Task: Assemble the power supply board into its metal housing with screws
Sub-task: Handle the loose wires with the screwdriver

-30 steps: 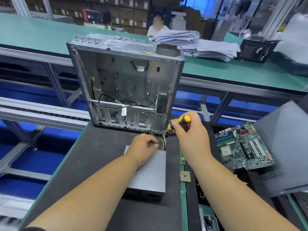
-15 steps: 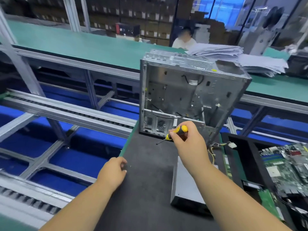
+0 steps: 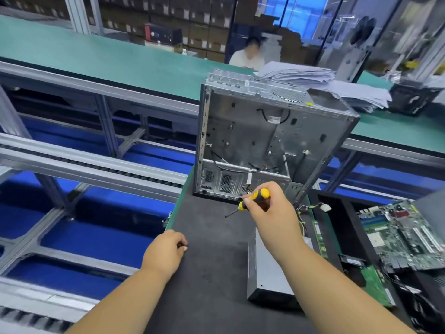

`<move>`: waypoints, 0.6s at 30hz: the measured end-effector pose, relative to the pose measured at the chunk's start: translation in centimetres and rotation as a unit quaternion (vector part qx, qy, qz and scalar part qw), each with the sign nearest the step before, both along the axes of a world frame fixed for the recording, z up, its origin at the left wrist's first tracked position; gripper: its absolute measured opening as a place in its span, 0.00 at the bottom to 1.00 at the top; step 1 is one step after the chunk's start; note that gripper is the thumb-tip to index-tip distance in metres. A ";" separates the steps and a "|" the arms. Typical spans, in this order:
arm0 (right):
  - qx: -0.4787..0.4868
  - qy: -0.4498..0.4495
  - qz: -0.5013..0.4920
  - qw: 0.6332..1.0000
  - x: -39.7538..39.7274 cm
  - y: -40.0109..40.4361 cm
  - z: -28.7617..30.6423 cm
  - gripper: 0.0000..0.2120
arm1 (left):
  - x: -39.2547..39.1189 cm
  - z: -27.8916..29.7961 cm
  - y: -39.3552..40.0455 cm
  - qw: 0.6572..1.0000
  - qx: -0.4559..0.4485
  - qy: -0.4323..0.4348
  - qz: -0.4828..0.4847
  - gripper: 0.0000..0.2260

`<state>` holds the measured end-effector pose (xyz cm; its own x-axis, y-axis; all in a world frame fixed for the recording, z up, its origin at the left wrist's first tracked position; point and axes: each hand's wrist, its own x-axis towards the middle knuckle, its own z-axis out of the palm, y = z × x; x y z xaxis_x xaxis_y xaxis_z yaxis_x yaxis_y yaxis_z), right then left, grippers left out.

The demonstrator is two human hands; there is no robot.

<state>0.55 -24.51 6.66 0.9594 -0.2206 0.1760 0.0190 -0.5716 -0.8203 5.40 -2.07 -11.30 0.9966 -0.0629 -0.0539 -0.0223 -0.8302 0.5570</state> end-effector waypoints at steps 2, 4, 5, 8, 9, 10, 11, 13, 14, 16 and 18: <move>0.004 0.000 -0.004 1.000 -0.2 -0.3 0.1 0.08 | -0.1 0.1 0.0 1.000 -0.005 -0.004 0.002 0.06; 0.010 0.001 -0.007 1.000 -0.2 -0.4 0.1 0.08 | -0.1 0.4 -0.1 1.000 -0.010 -0.004 -0.006 0.08; 0.012 -0.001 -0.008 1.000 -0.2 -0.5 0.2 0.08 | -0.2 0.6 -0.3 1.000 -0.022 -0.004 -0.010 0.08; 0.032 -0.012 -0.011 0.999 -0.2 -0.7 0.3 0.08 | -0.4 1.9 -1.5 0.991 -0.130 0.017 0.010 0.08; 0.042 -0.015 -0.012 0.999 -0.2 -0.8 0.4 0.09 | -0.4 2.4 -2.1 0.982 -0.186 0.034 0.023 0.07; 0.054 -0.017 -0.013 0.998 -0.2 -0.8 0.4 0.08 | -0.5 3.1 -2.8 0.966 -0.250 0.054 0.030 0.06; 0.066 -0.017 -0.013 0.998 -0.1 -0.8 0.3 0.08 | -0.6 3.7 -3.5 0.945 -0.318 0.075 0.028 0.05; 0.089 -0.019 -0.010 0.996 0.0 -0.8 0.2 0.07 | -0.7 4.9 -4.9 0.893 -0.437 0.108 0.016 0.04; 0.099 -0.020 -0.008 0.995 0.0 -0.7 0.2 0.07 | -0.8 5.4 -5.4 0.867 -0.483 0.122 0.016 0.04; 0.111 -0.019 -0.007 0.994 -0.1 -0.5 0.0 0.07 | -1.1 5.9 -6.1 0.819 -0.552 0.154 0.031 0.05; 0.120 -0.011 -0.005 0.993 -0.1 -0.4 -0.4 0.07 | -1.2 6.0 -6.6 0.781 -0.596 0.182 0.048 0.06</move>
<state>0.41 -24.94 6.30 0.9536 -0.2675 0.1382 0.0341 -0.3600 -0.9323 4.24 -8.62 -5.31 0.9321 -0.2104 -0.2948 0.3479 0.2939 0.8903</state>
